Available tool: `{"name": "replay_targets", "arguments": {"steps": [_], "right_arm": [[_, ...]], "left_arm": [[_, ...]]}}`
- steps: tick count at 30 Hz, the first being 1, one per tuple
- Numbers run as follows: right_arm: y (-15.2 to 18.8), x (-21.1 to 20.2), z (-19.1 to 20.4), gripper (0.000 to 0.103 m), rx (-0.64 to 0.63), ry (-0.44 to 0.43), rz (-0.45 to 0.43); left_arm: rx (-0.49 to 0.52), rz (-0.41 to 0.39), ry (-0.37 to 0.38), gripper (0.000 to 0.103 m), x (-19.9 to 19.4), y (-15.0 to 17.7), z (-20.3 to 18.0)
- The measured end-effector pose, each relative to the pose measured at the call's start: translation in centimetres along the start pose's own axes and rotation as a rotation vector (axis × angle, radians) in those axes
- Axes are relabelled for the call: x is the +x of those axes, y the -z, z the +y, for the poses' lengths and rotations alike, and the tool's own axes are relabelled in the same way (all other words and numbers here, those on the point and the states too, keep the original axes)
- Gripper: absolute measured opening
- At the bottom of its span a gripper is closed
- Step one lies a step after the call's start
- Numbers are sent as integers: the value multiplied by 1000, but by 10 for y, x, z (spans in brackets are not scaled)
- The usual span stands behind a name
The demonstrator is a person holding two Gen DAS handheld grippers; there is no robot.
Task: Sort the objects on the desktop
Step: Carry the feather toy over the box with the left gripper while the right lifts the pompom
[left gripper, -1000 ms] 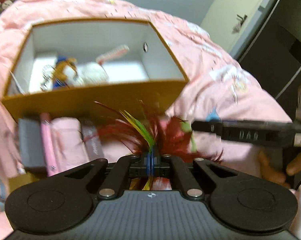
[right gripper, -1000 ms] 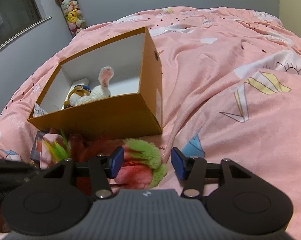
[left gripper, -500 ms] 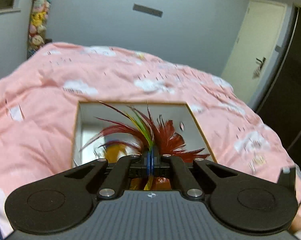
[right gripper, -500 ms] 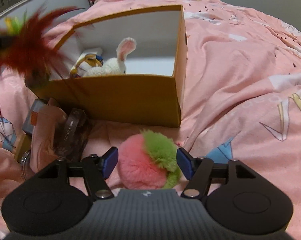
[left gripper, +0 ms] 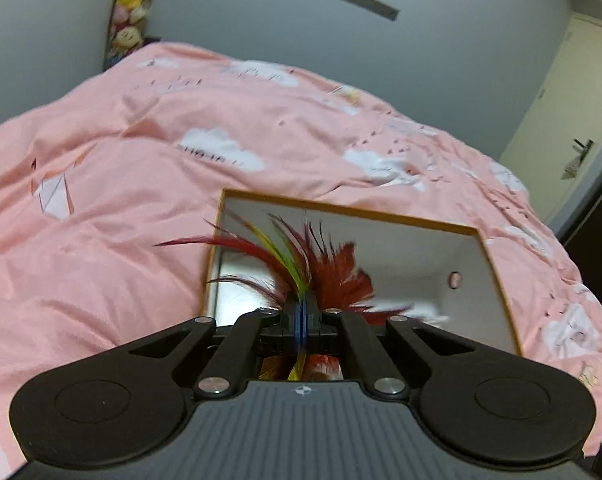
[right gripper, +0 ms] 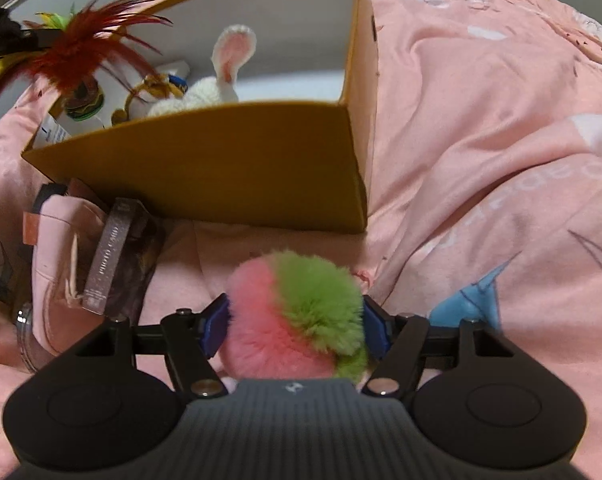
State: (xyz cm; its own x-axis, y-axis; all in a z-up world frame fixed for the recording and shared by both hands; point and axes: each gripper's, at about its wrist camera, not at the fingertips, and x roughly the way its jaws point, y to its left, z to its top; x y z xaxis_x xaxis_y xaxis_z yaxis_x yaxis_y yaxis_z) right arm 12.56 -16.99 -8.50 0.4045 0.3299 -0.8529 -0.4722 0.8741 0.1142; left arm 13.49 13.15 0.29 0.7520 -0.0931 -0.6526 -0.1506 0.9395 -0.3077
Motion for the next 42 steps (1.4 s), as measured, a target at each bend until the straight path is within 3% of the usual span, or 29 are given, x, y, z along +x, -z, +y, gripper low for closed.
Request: {"name": "replay_targets", "arguments": {"steps": [9, 13, 22, 31, 37, 42], "right_arm": [[1, 17, 1, 69, -11, -10, 21], [0, 20, -1, 59, -11, -7, 16], [-1, 9, -5, 47, 6, -40, 4], [-17, -37, 3, 46, -36, -95, -78], [-31, -76, 13, 46, -95, -143, -178], [-56, -102, 21, 46, -132, -187, -293]], "left_arm": [[-2, 63, -107, 1, 25, 8, 16], [-21, 52, -116, 2, 20, 8, 19], [10, -95, -155, 6, -19, 7, 0], [22, -81, -67, 8, -40, 24, -16], [67, -26, -22, 8, -33, 41, -31], [61, -20, -28, 8, -33, 41, -29]]}}
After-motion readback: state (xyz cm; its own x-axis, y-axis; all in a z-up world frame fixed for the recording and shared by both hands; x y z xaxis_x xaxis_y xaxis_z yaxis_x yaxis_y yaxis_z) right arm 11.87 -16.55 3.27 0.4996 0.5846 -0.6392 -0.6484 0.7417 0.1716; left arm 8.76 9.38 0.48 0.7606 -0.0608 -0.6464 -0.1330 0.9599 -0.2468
